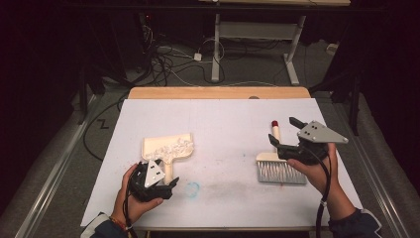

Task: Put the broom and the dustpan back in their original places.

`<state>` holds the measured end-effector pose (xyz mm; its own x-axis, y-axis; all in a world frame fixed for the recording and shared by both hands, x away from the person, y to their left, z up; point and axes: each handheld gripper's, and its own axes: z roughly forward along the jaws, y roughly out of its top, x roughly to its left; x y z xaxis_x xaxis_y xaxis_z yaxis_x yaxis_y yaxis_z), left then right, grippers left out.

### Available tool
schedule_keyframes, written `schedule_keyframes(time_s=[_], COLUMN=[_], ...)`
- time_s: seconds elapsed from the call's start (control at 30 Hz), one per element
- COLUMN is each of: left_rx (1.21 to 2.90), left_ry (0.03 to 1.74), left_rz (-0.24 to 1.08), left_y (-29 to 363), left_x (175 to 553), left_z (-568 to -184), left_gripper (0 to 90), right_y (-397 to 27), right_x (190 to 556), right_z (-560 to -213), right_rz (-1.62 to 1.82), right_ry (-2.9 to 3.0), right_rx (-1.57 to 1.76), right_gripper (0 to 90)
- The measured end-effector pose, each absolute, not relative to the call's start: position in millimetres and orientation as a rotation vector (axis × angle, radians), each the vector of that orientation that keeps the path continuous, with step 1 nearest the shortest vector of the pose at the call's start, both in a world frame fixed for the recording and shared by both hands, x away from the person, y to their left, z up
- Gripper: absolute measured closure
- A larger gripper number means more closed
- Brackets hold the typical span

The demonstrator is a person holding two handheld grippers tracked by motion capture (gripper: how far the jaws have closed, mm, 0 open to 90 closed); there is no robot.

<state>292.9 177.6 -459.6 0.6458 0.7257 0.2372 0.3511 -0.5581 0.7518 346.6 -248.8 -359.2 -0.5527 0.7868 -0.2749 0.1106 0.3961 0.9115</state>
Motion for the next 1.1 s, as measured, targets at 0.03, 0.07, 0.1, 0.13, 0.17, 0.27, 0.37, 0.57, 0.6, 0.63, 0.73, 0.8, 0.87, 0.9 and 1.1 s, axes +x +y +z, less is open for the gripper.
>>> schedule_keyframes(time_s=[0.03, 0.07, 0.1, 0.13, 0.17, 0.27, 0.37, 0.57, 0.6, 0.63, 0.73, 0.8, 0.87, 0.9, 1.1], left_rx=[2.182, 2.183, 2.185, 2.183, 2.182, 2.185, 2.187, 2.190, 2.191, 2.192, 2.193, 2.193, 2.190, 2.187, 2.184], left_ry=[0.832, 0.832, 0.832, 0.834, 0.835, 0.833, 0.832, 0.830, 0.831, 0.830, 0.828, 0.826, 0.828, 0.830, 0.835], left_rz=[0.711, 0.711, 0.711, 0.712, 0.713, 0.713, 0.716, 0.715, 0.718, 0.719, 0.718, 0.719, 0.722, 0.719, 0.709], left_y=[177.5, 177.4, 177.5, 177.6, 177.8, 178.1, 178.0, 177.7, 177.4, 177.3, 177.4, 177.2, 177.3, 177.4, 176.8], left_x=[292.8, 292.8, 292.9, 293.0, 293.0, 293.2, 293.0, 293.2, 293.0, 292.9, 293.3, 293.5, 293.7, 293.7, 292.2], left_z=[-459.7, -459.8, -459.9, -459.9, -459.7, -460.0, -460.1, -460.6, -460.7, -460.8, -460.6, -460.5, -460.1, -459.9, -459.2], left_gripper=[19.7, 19.7, 19.7, 19.7, 19.7, 19.7, 19.7, 19.7, 19.7, 19.7, 19.7, 19.7, 19.7, 19.6, 19.7], right_y=[-249.9, -251.0, -252.2, -253.7, -255.3, -260.3, -264.7, -274.5, -276.2, -277.8, -283.1, -285.9, -288.6, -289.9, -298.6], right_x=[345.2, 343.7, 342.7, 341.8, 340.7, 336.7, 332.4, 325.1, 324.3, 323.2, 321.3, 319.6, 317.6, 316.8, 310.6], right_z=[-359.4, -359.9, -360.7, -361.5, -362.2, -365.2, -369.0, -377.6, -378.7, -380.0, -383.9, -387.0, -390.4, -391.9, -403.1], right_rz=[1.178, 1.175, 1.177, 1.170, 1.165, 1.165, 1.144, 1.125, 1.118, 1.117, 1.116, 1.114, 1.117, 1.124, 1.128], right_ry=[1.925, 1.925, 1.921, 1.926, 1.929, 1.934, 1.943, 1.959, 1.963, 1.966, 1.962, 1.965, 1.963, 1.968, 1.983], right_rx=[0.765, 0.764, 0.766, 0.765, 0.764, 0.767, 0.762, 0.758, 0.756, 0.762, 0.756, 0.757, 0.753, 0.755, 0.763], right_gripper=[20.1, 20.2, 20.2, 20.2, 20.3, 20.3, 20.3, 20.3, 20.3, 20.2, 20.3, 20.3, 20.3, 20.4, 20.4])
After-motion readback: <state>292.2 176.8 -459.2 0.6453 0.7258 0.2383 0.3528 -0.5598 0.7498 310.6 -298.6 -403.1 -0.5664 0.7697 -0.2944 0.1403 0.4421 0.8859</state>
